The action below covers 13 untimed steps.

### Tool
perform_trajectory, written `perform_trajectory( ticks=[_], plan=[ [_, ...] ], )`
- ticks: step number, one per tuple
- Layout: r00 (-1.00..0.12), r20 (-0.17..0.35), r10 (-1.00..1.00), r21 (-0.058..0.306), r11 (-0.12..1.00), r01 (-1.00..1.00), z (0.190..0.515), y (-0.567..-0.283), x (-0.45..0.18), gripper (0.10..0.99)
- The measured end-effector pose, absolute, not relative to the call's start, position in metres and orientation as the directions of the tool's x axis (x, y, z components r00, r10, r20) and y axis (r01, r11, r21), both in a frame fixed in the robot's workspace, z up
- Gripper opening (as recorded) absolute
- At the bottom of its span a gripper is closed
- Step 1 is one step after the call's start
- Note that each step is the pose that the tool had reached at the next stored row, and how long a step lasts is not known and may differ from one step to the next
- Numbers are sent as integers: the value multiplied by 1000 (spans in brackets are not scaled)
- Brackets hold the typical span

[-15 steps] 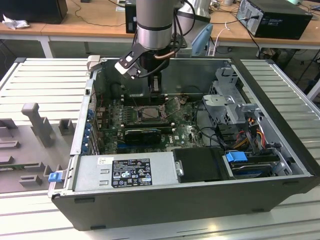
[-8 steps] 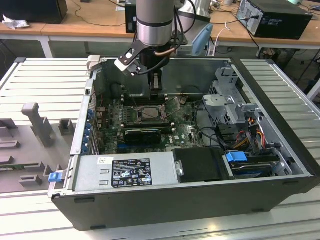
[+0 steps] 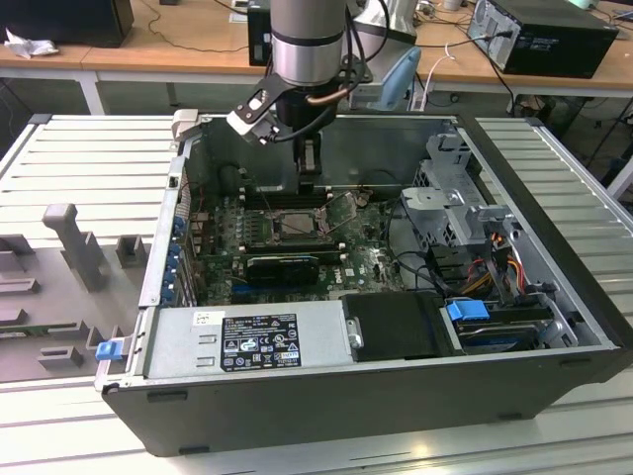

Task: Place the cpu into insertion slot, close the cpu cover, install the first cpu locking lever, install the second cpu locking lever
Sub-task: 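Close the cpu cover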

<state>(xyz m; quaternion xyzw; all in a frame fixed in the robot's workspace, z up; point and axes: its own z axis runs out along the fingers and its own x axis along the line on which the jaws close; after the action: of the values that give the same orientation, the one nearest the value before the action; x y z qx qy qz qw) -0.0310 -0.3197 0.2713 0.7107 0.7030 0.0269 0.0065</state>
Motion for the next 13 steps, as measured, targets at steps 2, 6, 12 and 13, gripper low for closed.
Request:
perform_trajectory(
  ticks=[2, 6, 12, 13],
  plan=[
    [10, 29, 1000, 46, -11, 999, 271, -320, -24, 106],
    [10, 29, 1000, 46, -12, 999, 273, -319, -24, 106],
    [10, 29, 1000, 43, -11, 999, 273, -319, -16, 106],
    [10, 29, 1000, 43, -11, 999, 273, -319, -15, 106]
  ],
)
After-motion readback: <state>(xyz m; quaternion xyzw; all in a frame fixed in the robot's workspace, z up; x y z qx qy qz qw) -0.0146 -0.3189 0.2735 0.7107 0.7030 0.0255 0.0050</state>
